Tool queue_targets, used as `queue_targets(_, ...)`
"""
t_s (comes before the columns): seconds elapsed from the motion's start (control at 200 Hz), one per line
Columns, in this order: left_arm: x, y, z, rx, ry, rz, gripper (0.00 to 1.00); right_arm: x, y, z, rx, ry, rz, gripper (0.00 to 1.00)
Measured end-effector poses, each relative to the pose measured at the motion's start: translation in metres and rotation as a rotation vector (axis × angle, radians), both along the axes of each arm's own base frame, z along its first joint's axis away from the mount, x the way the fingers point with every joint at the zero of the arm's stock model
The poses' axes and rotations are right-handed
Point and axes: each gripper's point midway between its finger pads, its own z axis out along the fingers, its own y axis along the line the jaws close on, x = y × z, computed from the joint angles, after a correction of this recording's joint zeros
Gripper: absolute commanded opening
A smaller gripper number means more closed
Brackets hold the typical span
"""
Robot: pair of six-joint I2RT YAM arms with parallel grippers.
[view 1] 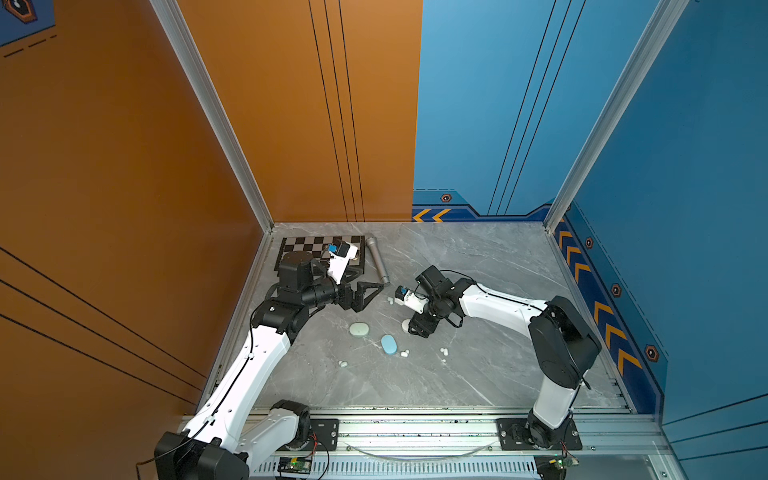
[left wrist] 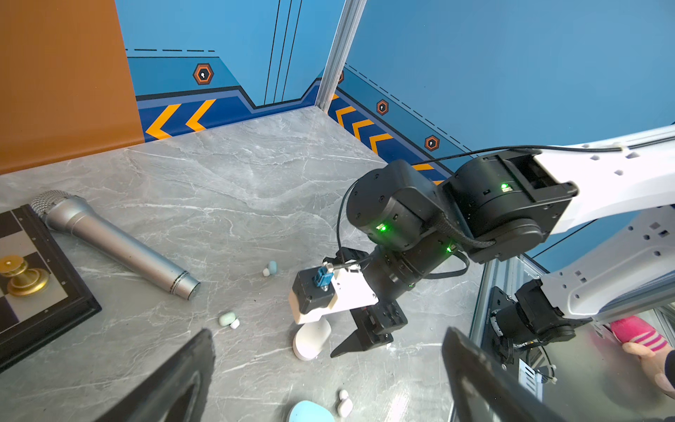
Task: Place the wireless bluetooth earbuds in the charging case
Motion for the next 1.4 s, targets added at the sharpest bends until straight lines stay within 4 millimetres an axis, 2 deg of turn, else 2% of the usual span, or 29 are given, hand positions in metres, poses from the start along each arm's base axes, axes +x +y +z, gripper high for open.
queue_targets(0.235, -0.008, 0.002, 0.002, 0.009, -0.006, -0.004, 0.97, 0.004, 0.019, -0.022, -0.085, -0.041, 0.072, 0.7)
queue_targets(0.445, -0.01, 0.003, 0.003, 0.012, -0.006, 0.001, 0.97, 0.011, 0.018, -0.033, -0.144, -0.073, 0.063, 0.62)
queue_targets(0.586, -0.009, 0.004, 0.002, 0.016, -0.003, 0.008, 0.96, 0.012, 0.016, -0.033, -0.15, -0.076, 0.05, 0.51)
queue_targets(0.761, -0.006, 0.004, -0.002, 0.027, 0.001, 0.017, 0.93, 0.013, 0.015, -0.032, -0.147, -0.062, 0.004, 0.3)
queue_targets(0.876, -0.002, 0.004, -0.006, 0.038, 0.005, 0.03, 0.91, 0.013, 0.014, -0.032, -0.136, -0.033, -0.049, 0.26)
queue_targets(0.981, 0.005, 0.004, -0.009, 0.039, -0.004, 0.064, 0.91, 0.016, 0.007, -0.028, -0.103, 0.047, -0.164, 0.23)
queue_targets(1.051, 0.012, 0.005, -0.009, 0.028, -0.018, 0.101, 0.91, 0.03, 0.0, -0.014, -0.04, 0.109, -0.294, 0.23)
queue_targets(1.116, 0.019, 0.005, -0.009, 0.008, -0.035, 0.142, 0.91, 0.054, -0.007, 0.011, 0.054, 0.153, -0.446, 0.23)
queue_targets(1.261, 0.038, -0.004, -0.008, -0.051, -0.064, 0.208, 0.91, 0.112, -0.029, 0.088, 0.357, 0.193, -0.769, 0.23)
queue_targets(1.396, 0.054, -0.026, -0.012, -0.07, -0.09, 0.214, 0.92, 0.142, -0.037, 0.154, 0.642, 0.23, -0.957, 0.23)
